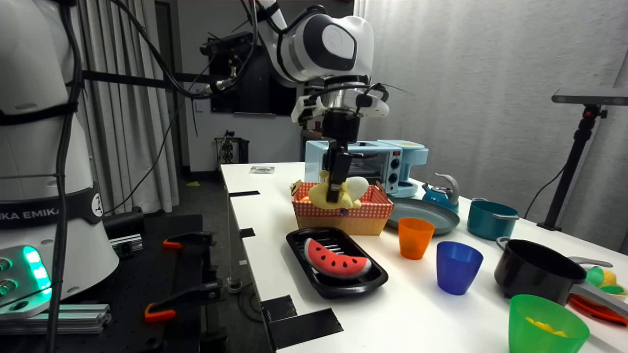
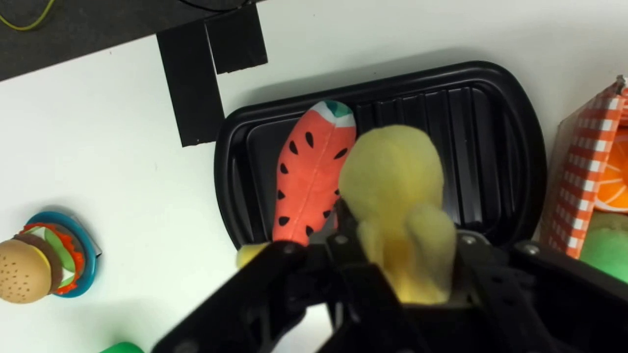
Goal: Remove the watermelon plushie from the box and put them on the tray,then put two of them back
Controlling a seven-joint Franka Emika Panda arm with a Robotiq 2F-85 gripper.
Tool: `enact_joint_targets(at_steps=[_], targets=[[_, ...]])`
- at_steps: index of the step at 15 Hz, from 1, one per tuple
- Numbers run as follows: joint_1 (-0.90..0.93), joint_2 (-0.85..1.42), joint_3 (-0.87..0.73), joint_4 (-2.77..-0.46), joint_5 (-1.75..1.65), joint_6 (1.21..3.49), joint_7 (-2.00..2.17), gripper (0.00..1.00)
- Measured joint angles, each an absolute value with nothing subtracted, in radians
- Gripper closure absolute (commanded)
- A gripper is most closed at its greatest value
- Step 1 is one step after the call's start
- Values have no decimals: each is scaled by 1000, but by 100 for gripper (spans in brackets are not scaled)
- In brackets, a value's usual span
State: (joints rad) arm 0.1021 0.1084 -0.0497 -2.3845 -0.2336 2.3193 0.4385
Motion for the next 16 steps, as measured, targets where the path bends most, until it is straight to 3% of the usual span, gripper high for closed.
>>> enact_joint_targets(at_steps=[4, 5, 16], targets=[[98, 109, -50, -2384, -234, 2319, 438, 3], [96, 109, -50, -2384, -234, 2319, 438, 0], [95, 109, -43, -2360, -234, 2319, 427, 0]])
